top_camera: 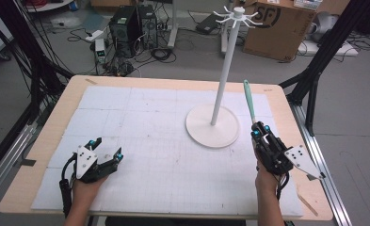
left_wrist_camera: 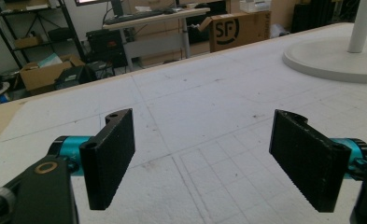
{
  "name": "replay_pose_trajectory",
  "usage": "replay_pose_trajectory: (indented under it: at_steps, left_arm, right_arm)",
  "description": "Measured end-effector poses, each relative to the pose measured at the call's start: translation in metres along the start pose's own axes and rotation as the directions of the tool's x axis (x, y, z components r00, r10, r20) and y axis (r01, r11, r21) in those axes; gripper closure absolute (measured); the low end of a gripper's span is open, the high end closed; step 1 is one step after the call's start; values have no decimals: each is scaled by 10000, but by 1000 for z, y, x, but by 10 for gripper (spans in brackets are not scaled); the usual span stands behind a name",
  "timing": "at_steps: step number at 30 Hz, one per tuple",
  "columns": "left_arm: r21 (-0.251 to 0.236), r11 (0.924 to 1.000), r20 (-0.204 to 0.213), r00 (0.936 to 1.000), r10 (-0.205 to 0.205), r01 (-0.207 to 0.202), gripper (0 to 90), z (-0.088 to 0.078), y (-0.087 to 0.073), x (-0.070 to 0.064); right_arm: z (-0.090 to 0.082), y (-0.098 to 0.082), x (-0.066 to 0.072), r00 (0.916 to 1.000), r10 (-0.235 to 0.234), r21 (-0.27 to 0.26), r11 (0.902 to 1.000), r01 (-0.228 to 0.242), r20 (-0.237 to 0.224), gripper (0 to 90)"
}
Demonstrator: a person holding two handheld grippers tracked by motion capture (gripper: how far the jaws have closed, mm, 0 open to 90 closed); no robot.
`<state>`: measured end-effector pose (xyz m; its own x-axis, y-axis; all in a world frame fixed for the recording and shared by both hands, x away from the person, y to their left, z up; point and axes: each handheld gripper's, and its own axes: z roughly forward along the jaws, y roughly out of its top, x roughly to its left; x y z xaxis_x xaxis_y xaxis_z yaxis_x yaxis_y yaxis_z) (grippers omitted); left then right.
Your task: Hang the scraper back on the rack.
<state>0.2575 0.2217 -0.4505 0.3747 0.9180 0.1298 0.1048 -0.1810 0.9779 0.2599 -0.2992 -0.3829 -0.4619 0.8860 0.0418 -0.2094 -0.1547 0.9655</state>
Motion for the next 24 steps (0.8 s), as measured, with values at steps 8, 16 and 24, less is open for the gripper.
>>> replay_pose_trajectory:
  at_steps: [8, 16, 24]
  left_arm:
    - [-6, 10000, -4, 10000, -39, 39, 233, 0, 0, 0]
    - [19, 10000, -2, 10000, -31, 31, 234, 0, 0, 0]
    - [10, 10000, -1, 10000, -38, 38, 234, 0, 0, 0]
  right_arm:
    - [3, 0, 2, 10000, 19, -330, 9995, -17, 50, 823]
    - [8, 4, 0, 9997, 4, -505, 9987, 8, 239, 823]
    - [17, 22, 0, 9994, -259, -858, 9959, 278, 227, 822]
